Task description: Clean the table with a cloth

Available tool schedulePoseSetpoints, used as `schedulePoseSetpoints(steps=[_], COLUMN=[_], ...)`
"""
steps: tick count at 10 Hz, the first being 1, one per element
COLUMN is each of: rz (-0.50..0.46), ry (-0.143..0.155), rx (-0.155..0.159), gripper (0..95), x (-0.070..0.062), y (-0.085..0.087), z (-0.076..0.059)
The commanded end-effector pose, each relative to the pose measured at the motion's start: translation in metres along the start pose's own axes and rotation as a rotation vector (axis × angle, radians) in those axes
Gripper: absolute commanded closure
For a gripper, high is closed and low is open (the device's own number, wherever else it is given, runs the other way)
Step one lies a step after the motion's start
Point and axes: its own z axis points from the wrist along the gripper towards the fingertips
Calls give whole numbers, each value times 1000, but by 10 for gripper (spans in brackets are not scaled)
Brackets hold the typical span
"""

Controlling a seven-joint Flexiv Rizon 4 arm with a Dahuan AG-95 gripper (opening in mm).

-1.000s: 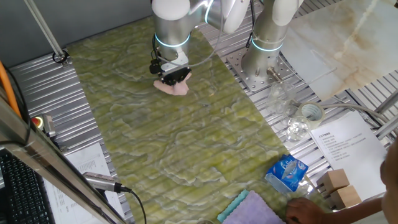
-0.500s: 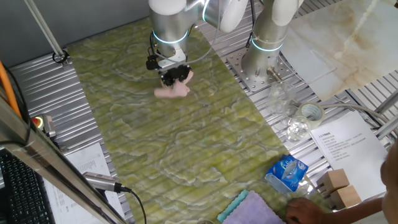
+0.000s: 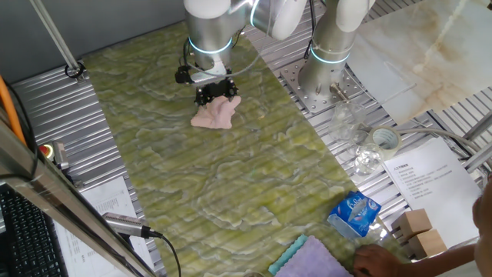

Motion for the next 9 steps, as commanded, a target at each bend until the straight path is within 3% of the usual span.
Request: schedulePoseSetpoints(steps=[1,2,3,4,5,6,7,9], rz=[227,306,428,533,585,672,808,947], ry=[0,-3,-20,-34,-38,-25,-16,-59], rx=[-71,-72,-84,-94,-96,-91,-90,-79], gripper=[0,190,190,380,380,950,950,950], x=[2,3,4,4,3,0,-1,-6], y=[2,3,4,4,2,-3,-5,-13], z=[-15,-23,-35,-43,-47,-53,-58,-66])
